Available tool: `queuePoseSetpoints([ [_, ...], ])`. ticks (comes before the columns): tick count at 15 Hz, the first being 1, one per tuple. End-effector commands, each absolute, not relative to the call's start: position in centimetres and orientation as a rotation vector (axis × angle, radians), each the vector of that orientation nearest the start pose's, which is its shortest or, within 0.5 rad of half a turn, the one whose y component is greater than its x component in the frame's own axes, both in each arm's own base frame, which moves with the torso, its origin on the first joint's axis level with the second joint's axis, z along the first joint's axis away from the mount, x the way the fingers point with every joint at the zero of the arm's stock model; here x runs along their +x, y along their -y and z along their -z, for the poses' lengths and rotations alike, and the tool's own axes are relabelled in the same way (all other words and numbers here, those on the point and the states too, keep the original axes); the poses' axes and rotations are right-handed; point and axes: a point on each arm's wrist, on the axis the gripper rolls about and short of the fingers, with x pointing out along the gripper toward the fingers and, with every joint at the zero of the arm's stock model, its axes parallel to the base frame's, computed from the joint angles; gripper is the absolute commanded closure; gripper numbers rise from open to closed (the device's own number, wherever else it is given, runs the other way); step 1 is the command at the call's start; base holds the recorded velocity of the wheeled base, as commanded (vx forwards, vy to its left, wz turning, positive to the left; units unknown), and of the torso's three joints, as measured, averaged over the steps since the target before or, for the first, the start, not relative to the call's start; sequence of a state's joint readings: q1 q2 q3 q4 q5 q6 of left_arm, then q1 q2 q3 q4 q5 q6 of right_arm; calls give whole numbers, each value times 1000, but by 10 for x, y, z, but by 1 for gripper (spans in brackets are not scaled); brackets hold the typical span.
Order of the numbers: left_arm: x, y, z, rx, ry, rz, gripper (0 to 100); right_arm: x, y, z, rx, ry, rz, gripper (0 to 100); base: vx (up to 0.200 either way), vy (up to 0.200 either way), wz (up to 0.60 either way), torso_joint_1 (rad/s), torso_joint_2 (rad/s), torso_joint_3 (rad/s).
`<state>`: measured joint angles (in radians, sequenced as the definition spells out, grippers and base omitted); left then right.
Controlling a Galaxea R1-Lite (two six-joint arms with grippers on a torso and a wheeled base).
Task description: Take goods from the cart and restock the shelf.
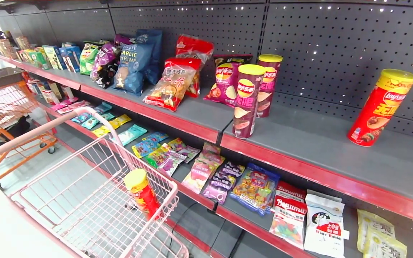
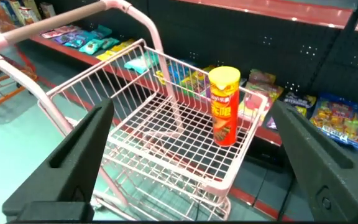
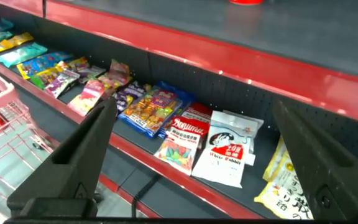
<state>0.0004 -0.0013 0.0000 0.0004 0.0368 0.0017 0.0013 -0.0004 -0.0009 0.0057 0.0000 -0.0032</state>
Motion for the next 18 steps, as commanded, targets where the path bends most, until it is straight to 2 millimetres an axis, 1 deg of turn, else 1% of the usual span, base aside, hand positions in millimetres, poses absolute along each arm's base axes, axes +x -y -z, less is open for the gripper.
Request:
queuePoseSetpoints([
  [1, -23, -1, -75, 2, -2, -38, 0, -23, 0, -75, -3, -3, -2, 0, 0, 0, 0, -149, 373, 227],
  [5, -23, -1, -75, 2, 0, -38, 0, -23, 0, -75, -3, -5, -2, 0, 0, 0, 0, -163, 408, 245],
  [13, -23, -1, -75, 2, 0, -37, 0, -23, 0, -75, -9, -6, 2, 0, 0, 0, 0, -189, 530, 336],
  [18, -23, -1, -77, 63, 13, -31, 0, -23, 0, -75, -3, -6, 2, 0, 0, 0, 0, -35, 105, 73],
])
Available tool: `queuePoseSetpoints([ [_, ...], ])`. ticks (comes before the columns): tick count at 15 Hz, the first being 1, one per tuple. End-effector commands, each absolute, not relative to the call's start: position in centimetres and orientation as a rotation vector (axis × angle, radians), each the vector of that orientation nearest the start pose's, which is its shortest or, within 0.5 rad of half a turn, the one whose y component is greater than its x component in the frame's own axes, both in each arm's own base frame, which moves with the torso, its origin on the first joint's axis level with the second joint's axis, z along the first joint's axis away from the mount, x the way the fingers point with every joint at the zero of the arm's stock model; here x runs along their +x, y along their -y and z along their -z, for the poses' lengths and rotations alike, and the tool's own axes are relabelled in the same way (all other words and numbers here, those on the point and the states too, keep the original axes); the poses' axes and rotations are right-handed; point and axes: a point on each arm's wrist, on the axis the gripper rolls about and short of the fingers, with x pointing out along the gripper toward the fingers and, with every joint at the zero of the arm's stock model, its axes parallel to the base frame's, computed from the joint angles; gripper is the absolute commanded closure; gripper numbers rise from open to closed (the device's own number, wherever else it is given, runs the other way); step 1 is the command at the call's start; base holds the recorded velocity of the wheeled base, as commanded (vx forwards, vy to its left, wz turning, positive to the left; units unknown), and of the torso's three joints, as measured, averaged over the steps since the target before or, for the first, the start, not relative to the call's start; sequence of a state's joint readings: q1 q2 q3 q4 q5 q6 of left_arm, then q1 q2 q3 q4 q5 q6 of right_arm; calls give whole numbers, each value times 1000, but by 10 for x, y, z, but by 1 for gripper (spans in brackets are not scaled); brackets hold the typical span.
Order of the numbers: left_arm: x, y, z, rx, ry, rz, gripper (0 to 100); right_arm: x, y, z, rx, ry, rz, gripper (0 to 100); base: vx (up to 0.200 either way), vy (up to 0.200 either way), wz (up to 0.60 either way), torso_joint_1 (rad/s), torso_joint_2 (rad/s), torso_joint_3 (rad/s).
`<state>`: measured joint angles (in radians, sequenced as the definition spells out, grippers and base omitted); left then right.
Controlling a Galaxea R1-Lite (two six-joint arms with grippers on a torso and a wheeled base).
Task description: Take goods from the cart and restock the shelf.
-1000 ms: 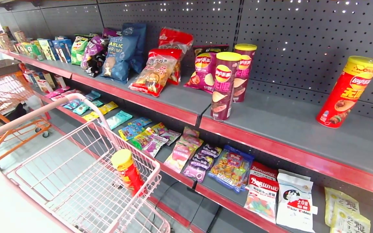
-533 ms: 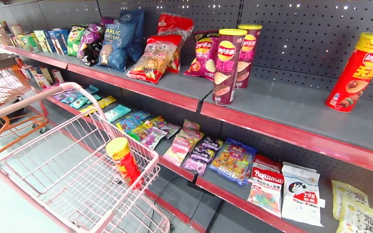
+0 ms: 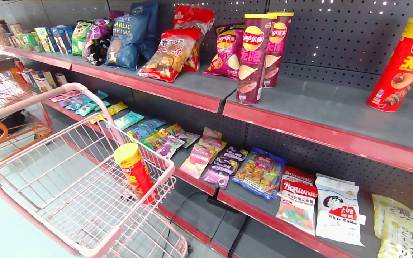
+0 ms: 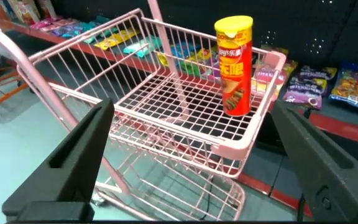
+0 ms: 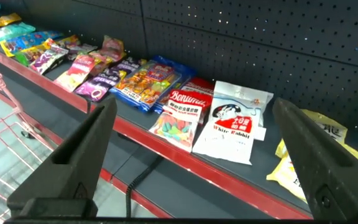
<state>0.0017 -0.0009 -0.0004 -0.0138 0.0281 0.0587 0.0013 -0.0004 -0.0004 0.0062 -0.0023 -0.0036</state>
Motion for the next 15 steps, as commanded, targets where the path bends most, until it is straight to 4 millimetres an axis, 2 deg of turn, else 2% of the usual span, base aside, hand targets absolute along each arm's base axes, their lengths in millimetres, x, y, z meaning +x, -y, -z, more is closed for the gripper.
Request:
queuePoseSetpoints([
  [1, -23, 0, -77, 61, 15, -25, 0, -23, 0, -75, -3, -5, 0, 0, 0, 0, 0, 0, 0, 0],
  [2, -27, 0, -117, 35, 123, 5, 0, -23, 0, -75, -5, -5, 0, 0, 0, 0, 0, 0, 0, 0],
  [3, -4, 0, -197, -98, 115, 98, 0, -23, 0, -75, -5, -5, 0, 0, 0, 0, 0, 0, 0, 0],
  [4, 1, 1, -239, -170, 163, 113, 0, -23, 0, -75, -5, -6, 0, 0, 0, 0, 0, 0, 0, 0],
  [5, 22, 2, -245, -156, 79, 94, 0, -23, 0, -75, -5, -6, 0, 0, 0, 0, 0, 0, 0, 0],
  [6, 27, 2, -241, -153, 46, 79, 0, -23, 0, -75, -5, -6, 0, 0, 0, 0, 0, 0, 0, 0],
  [7, 43, 1, -207, -78, -113, -5, 0, -23, 0, -75, -3, -5, 0, 0, 0, 0, 0, 0, 0, 0],
  [8, 65, 1, -189, -65, -229, -24, 0, -23, 0, -75, -6, -6, 0, 0, 0, 0, 0, 0, 0, 0],
  [9, 81, 1, -179, -83, -266, -26, 0, -23, 0, -75, -6, -6, 0, 0, 0, 0, 0, 0, 0, 0],
  [10, 107, 3, -169, -111, -293, -10, 0, -23, 0, -75, -6, -6, 0, 0, 0, 0, 0, 0, 0, 0],
  [11, 125, 4, -161, -125, -321, 44, 0, -23, 0, -75, -6, -6, 0, 0, 0, 0, 0, 0, 0, 0],
  [12, 134, 5, -156, -131, -345, 78, 0, -23, 0, -75, -6, -5, 0, 0, 0, 0, 0, 0, 0, 0],
  [14, 168, 7, -143, -129, -392, 114, 0, -23, 0, -75, -6, -6, 0, 0, 0, 0, 0, 0, 0, 0],
  [15, 174, 7, -138, -131, -411, 110, 0, -23, 0, -75, -6, -5, 0, 0, 0, 0, 0, 0, 0, 0],
])
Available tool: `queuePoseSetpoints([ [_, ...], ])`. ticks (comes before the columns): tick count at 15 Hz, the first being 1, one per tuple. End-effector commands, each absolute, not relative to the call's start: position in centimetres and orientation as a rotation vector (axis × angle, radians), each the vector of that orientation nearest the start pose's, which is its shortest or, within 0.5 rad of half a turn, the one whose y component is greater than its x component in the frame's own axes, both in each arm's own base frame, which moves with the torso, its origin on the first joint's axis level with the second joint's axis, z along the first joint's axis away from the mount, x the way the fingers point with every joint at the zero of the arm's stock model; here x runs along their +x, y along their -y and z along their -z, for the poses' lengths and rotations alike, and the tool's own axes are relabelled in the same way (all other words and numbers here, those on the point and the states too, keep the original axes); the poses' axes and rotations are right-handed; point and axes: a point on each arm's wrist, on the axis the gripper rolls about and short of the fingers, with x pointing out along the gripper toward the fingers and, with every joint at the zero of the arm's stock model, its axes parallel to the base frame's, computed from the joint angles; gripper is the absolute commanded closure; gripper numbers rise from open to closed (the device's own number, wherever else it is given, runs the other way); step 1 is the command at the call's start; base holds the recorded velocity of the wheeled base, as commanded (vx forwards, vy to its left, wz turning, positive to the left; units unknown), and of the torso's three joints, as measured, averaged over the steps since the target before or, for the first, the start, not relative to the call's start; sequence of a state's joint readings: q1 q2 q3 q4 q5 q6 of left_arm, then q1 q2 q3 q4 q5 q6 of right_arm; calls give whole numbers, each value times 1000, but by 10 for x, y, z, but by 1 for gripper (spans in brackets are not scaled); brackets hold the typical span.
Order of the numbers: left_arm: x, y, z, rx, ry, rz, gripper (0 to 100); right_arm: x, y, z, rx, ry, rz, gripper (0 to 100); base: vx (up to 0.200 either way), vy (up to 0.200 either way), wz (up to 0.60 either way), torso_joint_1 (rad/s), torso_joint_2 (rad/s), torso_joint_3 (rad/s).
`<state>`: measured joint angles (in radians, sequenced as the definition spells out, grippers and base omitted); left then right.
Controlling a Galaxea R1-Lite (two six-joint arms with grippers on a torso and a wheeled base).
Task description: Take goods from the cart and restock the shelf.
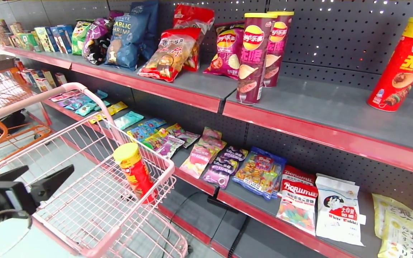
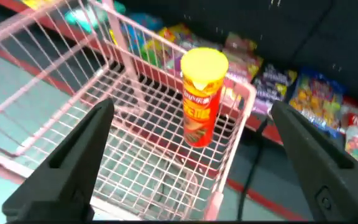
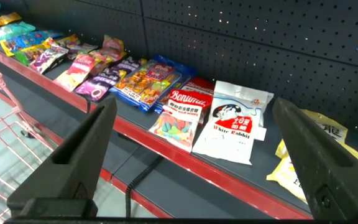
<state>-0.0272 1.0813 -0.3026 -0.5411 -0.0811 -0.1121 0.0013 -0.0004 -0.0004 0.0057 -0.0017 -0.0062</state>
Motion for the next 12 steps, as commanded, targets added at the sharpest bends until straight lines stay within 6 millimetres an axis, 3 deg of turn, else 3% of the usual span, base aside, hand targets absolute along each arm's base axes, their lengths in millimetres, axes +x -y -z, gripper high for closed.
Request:
queuePoseSetpoints([
  [1, 185, 2, -125, -145, -448, 104, 0, -23, 0, -75, -6, -6, 0, 0, 0, 0, 0, 0, 0, 0],
  [7, 205, 3, -110, -150, -522, 251, 0, -23, 0, -75, -9, -5, 0, 0, 0, 0, 0, 0, 0, 0],
  [10, 243, 2, -103, -140, -503, 263, 0, -23, 0, -75, -9, -5, 0, 0, 0, 0, 0, 0, 0, 0],
  [12, 253, 1, -96, -124, -493, 271, 0, -23, 0, -75, -9, -5, 0, 0, 0, 0, 0, 0, 0, 0],
])
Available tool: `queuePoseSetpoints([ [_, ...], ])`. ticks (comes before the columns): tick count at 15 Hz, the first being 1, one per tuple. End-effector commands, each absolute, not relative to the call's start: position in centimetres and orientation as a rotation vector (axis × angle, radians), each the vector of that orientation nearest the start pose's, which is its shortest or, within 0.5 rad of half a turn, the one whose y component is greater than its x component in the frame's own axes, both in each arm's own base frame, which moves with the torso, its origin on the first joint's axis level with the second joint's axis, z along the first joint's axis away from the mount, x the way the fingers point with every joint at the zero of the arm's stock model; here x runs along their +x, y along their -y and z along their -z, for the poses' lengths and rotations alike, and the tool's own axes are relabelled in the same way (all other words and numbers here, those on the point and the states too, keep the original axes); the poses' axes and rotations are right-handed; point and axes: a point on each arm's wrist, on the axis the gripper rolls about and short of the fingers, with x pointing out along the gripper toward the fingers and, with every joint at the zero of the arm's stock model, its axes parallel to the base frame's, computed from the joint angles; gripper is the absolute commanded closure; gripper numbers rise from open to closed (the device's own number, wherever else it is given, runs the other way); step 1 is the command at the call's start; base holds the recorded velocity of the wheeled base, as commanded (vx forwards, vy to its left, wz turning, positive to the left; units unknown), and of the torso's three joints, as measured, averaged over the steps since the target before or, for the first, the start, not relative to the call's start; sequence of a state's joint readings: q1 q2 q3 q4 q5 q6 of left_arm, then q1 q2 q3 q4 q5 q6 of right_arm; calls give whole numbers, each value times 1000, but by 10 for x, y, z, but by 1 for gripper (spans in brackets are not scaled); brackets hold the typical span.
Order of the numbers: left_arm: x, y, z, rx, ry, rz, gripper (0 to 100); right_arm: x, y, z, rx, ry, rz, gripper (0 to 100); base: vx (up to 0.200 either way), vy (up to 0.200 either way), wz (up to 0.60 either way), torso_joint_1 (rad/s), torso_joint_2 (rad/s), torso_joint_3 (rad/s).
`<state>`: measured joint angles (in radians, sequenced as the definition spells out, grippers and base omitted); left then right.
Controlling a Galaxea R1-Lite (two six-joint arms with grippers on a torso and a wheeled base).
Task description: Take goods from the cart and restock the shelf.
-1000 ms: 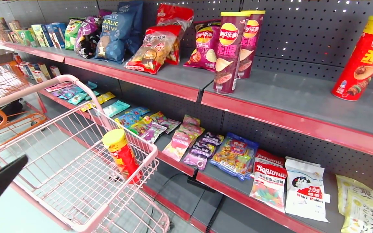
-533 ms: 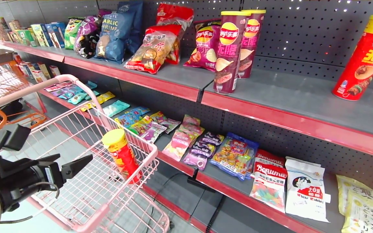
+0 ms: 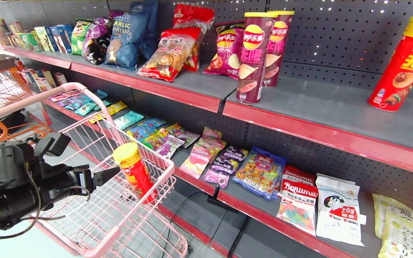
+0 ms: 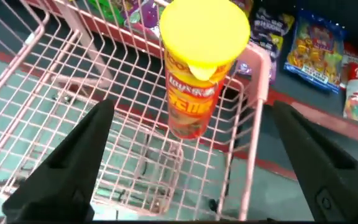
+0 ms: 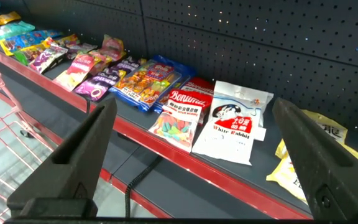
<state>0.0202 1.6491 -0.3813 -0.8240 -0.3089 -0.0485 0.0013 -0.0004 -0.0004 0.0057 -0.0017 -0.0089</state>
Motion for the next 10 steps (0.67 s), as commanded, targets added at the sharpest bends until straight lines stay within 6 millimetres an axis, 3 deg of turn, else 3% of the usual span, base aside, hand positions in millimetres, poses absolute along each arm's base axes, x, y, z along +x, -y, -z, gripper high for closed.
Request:
queuePoseSetpoints([
  [1, 259, 1, -89, -111, -504, 284, 0, -23, 0, -75, -9, -5, 0, 0, 0, 0, 0, 0, 0, 0],
  [7, 303, 2, -65, -55, -443, 353, 0, -23, 0, -75, -9, -5, 0, 0, 0, 0, 0, 0, 0, 0],
  [10, 315, 9, -50, -48, -422, 398, 0, -23, 0, -75, -9, -5, 0, 0, 0, 0, 0, 0, 0, 0],
])
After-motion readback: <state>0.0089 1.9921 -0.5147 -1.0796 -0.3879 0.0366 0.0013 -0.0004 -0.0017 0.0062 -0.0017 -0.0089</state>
